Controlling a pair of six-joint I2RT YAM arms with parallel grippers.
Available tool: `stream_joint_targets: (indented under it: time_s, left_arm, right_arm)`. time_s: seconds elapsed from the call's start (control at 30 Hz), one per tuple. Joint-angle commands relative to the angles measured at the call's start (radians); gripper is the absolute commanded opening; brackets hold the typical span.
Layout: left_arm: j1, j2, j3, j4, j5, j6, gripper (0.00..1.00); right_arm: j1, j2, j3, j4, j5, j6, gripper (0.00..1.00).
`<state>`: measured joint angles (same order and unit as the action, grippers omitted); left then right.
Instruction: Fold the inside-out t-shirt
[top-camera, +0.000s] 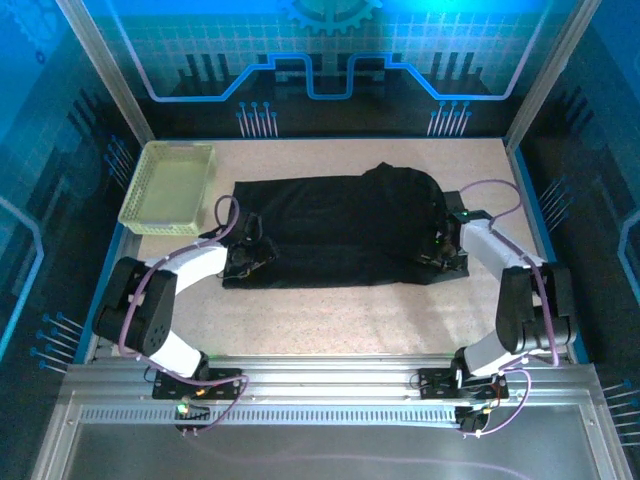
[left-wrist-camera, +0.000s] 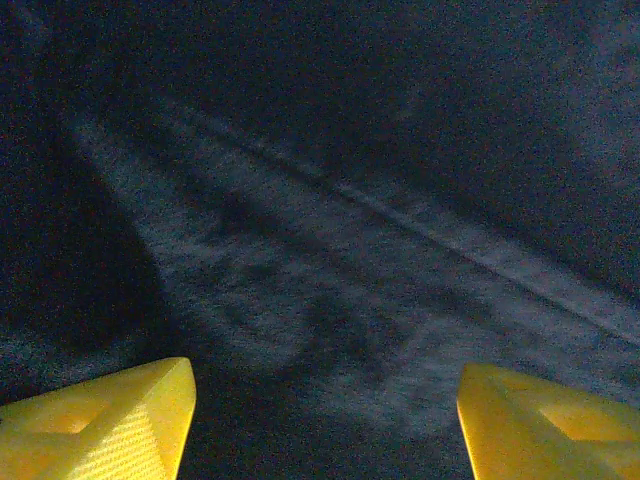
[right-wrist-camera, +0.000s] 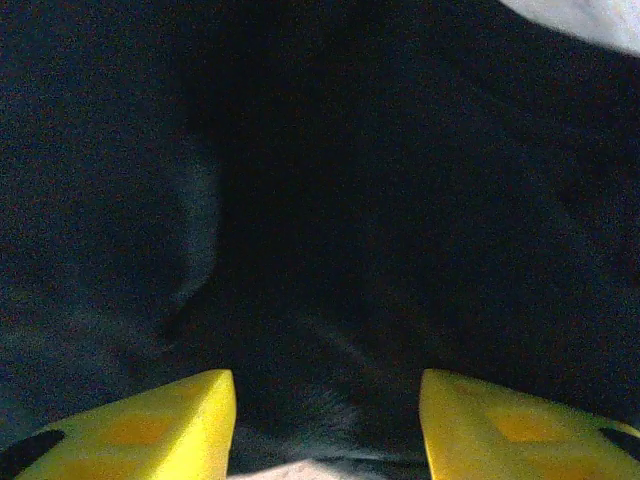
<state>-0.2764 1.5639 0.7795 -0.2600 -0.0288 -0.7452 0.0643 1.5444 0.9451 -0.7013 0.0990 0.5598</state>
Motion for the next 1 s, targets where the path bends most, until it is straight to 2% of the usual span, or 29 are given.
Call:
stream_joint_targets:
  time_s: [0.0, 0.1, 0.2, 0.33, 0.4, 0.53, 0.67, 0.83, 0.97]
  left_arm:
    - [0.014, 0.003, -0.032, 0.020, 0.007, -0.005, 0.71]
    - [0.028, -0.041, -0.062, -0.022, -0.036, 0.000, 0.71]
    - [0.029, -0.110, -0.040, -0.073, -0.071, 0.022, 0.74]
    - [0.028, -0.108, 0.173, -0.158, -0.066, 0.082, 0.79]
    - [0.028, -0.044, 0.304, -0.170, -0.048, 0.101, 0.81]
    - [0.026, 0.204, 0.591, -0.230, -0.008, 0.127, 0.81]
    - [0.028, 0.384, 0.761, -0.199, 0.015, 0.139, 0.81]
    - [0.034, 0.549, 0.901, -0.223, 0.028, 0.149, 0.82]
    - [0.043, 0.605, 0.887, -0.215, 0.059, 0.143, 0.81]
  right_arm:
    - [-0.078, 0.010, -0.049, 0.033, -0.018, 0.080, 0.51]
    - [-0.108, -0.061, -0.105, 0.026, 0.024, 0.111, 0.51]
    - [-0.099, -0.152, -0.073, -0.012, 0.075, 0.083, 0.52]
    - [-0.003, -0.149, 0.147, -0.046, 0.145, -0.010, 0.59]
    - [0.035, -0.072, 0.275, -0.051, 0.137, -0.051, 0.61]
    - [0.050, 0.166, 0.529, -0.022, 0.077, -0.101, 0.62]
    - [0.050, 0.405, 0.773, -0.014, 0.036, -0.161, 0.61]
    - [0.051, 0.643, 1.015, -0.062, -0.034, -0.192, 0.60]
    - [0.041, 0.767, 1.109, -0.139, -0.037, -0.155, 0.59]
